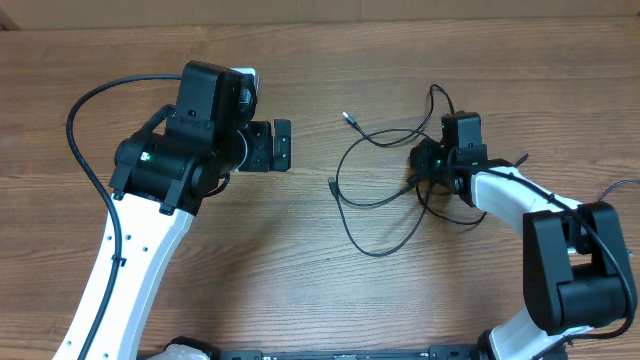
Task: Untangle cables
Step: 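Close the right gripper on a black cable loop at the pile's right, then lift the grasped cable and carry it off to the right edge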
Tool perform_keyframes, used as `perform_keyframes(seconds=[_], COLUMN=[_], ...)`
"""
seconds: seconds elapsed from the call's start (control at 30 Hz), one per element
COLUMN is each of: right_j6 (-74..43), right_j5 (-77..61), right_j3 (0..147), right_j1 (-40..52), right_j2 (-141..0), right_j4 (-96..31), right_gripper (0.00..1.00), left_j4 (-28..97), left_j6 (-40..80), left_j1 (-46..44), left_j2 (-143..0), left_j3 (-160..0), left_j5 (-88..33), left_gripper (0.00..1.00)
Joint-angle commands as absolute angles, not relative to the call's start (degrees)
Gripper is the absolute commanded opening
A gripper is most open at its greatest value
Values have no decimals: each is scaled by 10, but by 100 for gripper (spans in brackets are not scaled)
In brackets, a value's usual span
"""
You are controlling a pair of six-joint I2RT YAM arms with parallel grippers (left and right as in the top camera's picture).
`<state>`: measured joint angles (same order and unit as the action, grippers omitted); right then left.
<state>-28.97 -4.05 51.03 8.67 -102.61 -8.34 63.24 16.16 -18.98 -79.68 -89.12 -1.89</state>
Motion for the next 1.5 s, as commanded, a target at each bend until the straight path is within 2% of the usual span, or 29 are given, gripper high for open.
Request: perform_keyframes(seconds=[0.0, 0.33, 0.37, 0.4, 0.43, 0.5, 0.83, 1.0, 1.17, 1.47], right_j6=[-292, -292, -291, -292, -292, -292, -289, -278, -208, -144], right_j5=[-41, -41, -41, -40, -39, -39, -24, -94, -114, 39], right_j3=[506, 506, 506, 506, 506, 506, 507, 539, 644, 800], right_j1=[88, 88, 88, 88, 88, 88, 86, 78, 76, 76], right_j2=[-1030, -1031, -1032, -1036, -1037, -1041, -1041, -1013, -889, -729], right_j4=[-78, -77, -77, -77, -78, -77, -62, -86, -171, -215], right_gripper=[40, 39, 34, 19, 11, 4, 4, 4, 4, 4], left_j4=[632, 632, 632, 632, 632, 632, 632, 632, 632, 632], left_j6=[163, 163, 163, 163, 163, 163, 163, 163, 163, 163], left_j1=[-187, -188, -188, -188, -188, -188, -188, -188, -188, -188], left_j2=[-791, -791, -791, -791, -791, -791, -791, -791, -791, -791], left_j3=[-894, -894, -894, -894, -894, -894, -894, -894, -894, -894], left_j5=[-24, -24, -24, -24, -24, -24, -24, -24, -24, -24], left_gripper=[100, 100, 100, 100, 100, 100, 100, 100, 100, 100])
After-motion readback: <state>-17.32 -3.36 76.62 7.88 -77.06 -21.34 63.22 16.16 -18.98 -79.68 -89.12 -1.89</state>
